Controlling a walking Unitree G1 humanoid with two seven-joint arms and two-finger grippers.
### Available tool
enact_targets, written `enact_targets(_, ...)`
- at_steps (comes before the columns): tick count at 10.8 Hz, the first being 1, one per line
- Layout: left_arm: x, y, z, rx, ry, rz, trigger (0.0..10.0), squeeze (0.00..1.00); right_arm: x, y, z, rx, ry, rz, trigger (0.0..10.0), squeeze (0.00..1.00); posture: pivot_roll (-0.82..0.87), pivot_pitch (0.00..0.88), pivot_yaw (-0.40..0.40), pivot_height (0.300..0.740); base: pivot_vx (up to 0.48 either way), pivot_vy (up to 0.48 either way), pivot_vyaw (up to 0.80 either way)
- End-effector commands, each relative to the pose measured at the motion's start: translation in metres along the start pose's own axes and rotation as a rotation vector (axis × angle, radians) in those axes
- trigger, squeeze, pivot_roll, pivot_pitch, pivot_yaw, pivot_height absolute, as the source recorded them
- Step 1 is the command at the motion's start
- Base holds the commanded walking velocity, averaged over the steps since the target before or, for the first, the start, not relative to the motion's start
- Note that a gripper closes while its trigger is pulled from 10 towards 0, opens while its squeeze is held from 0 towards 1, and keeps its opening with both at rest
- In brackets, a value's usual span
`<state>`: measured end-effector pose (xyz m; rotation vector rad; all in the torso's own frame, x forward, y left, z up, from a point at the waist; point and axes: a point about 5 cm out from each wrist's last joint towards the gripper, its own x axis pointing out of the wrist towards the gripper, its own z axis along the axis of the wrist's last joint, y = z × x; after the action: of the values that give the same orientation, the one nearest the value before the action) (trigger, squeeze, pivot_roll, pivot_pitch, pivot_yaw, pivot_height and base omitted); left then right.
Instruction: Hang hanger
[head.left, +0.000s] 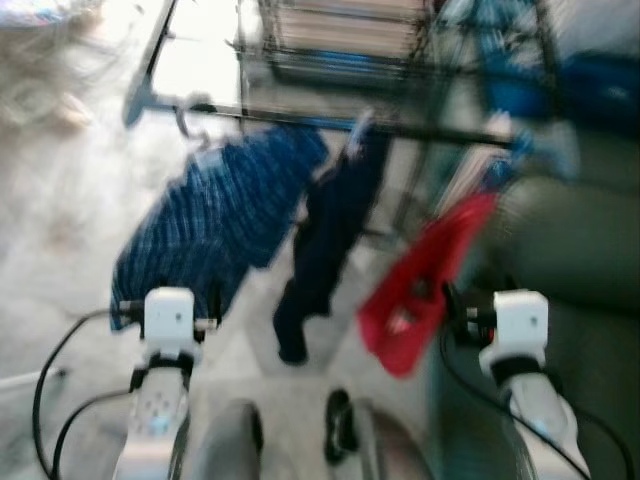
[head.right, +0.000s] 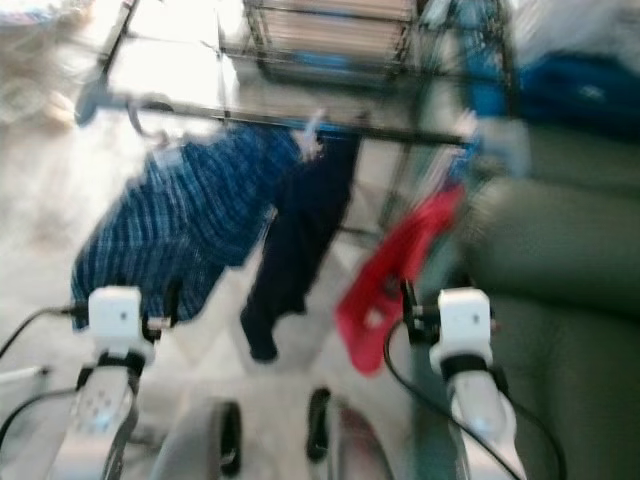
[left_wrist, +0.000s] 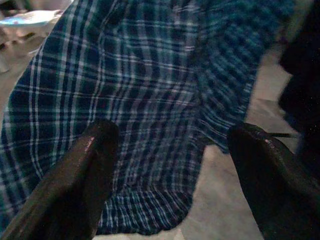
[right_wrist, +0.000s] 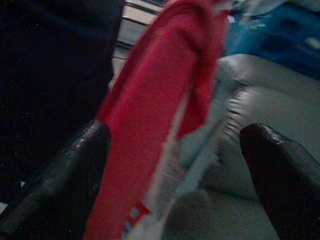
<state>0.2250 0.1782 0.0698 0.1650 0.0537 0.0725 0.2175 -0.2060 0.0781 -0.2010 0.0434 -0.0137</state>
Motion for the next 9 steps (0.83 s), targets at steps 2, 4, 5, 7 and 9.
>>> enact_targets(2, -0.0037, 0.0006, -0.0047, 0.001, 0.021, -0.001, 10.0, 0.0, -0.0001, -0.0045, -0.0012, 0.0, 0.008, -0.02, 10.0, 1.0, 0.01, 0.221, -0.053, 0.74, -0.287, 0.0, 0.0)
enact_targets(4, -0.0053, -0.0007, -0.0059, 0.001, 0.023, -0.008, 10.0, 0.0, 0.0008, -0.0036, -0.0004, 0.017, -0.005, -0.021, 10.0, 1.0, 0.02, 0.215, -0.049, 0.74, 0.0, 0.0, 0.0)
enact_targets(5, -0.0055, -0.0017, -0.0066, 0.001, 0.026, -0.016, 10.0, 0.0, 0.0013, -0.0028, -0.0007, 0.015, -0.006, -0.019, 10.0, 1.0, 0.02, 0.209, -0.046, 0.74, -0.251, 0.0, 0.0)
enact_targets(7, -0.0047, -0.0017, -0.007, 0.002, 0.027, -0.02, 10.0, 0.0, 0.002, -0.0054, -0.0022, 0.006, 0.002, -0.024, 10.0, 1.0, 0.01, 0.203, -0.046, 0.74, -0.259, 0.0, 0.0)
enact_targets(9, -0.0052, -0.0019, -0.0104, -0.02, 0.057, -0.017, 10.0, 0.0, 0.0034, -0.0073, -0.0051, 0.007, 0.018, -0.025, 10.0, 1.0, 0.01, 0.196, -0.044, 0.74, 0.0, 0.163, -0.4)
